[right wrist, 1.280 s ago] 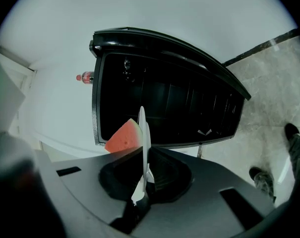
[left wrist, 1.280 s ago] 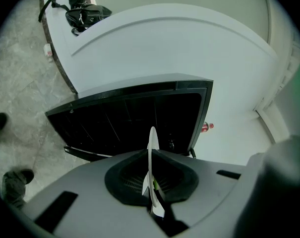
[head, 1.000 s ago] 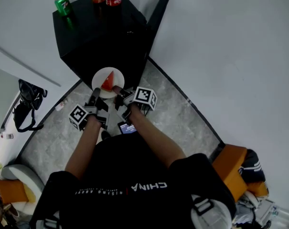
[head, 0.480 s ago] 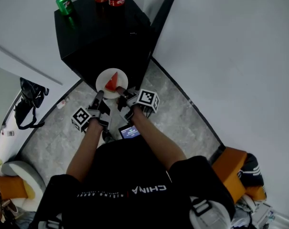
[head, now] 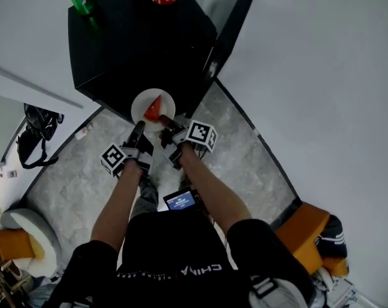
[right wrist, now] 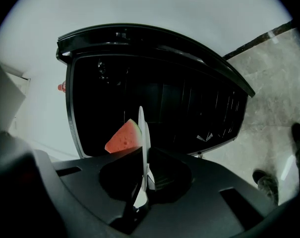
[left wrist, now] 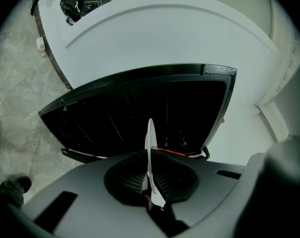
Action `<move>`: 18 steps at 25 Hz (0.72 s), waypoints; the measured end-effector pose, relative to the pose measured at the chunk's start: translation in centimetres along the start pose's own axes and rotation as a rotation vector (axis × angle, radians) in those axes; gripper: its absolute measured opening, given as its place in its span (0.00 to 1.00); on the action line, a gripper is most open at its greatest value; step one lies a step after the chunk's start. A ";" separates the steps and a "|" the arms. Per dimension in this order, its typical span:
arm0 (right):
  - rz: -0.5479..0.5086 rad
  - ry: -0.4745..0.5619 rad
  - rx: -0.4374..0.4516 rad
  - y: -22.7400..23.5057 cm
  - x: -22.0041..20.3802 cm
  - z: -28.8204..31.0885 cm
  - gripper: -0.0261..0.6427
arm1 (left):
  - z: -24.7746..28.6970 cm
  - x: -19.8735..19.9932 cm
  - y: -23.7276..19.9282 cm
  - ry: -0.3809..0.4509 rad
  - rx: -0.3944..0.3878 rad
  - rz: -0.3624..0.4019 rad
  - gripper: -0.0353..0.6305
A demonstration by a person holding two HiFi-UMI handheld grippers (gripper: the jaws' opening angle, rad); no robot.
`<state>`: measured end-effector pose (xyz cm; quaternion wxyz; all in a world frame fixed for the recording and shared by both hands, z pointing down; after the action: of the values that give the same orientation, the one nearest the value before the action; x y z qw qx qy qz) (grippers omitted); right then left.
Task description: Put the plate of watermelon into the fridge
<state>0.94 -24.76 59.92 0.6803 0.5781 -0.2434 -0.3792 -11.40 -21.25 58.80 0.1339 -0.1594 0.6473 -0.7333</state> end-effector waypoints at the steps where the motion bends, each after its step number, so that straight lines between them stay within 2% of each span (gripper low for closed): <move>1: -0.005 -0.003 -0.005 0.5 0.4 0.5 0.08 | 0.6 0.3 -0.5 0.007 0.000 -0.001 0.09; 8: -0.055 -0.021 -0.057 4.3 3.1 4.0 0.08 | 4.2 1.5 -4.8 0.112 0.022 -0.091 0.09; 14: -0.075 -0.035 -0.117 7.0 5.2 6.8 0.08 | 7.2 2.9 -7.7 0.165 0.034 -0.089 0.09; 18: -0.091 -0.057 -0.123 8.3 6.2 8.4 0.08 | 8.5 3.5 -9.2 0.215 0.032 -0.113 0.09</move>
<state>0.12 -34.35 69.06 0.6893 0.5348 -0.2124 -0.4402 -11.03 -29.24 69.10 0.0248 -0.1138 0.6360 -0.7629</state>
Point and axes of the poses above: the fingertips, and each gripper's own axes: z forward along the fingers, y to its right, x out of its top, the point moved 4 cm from there along -z, backward along the fingers, and after that the axes turned 7 degrees about -z, right-handed, at the moved point
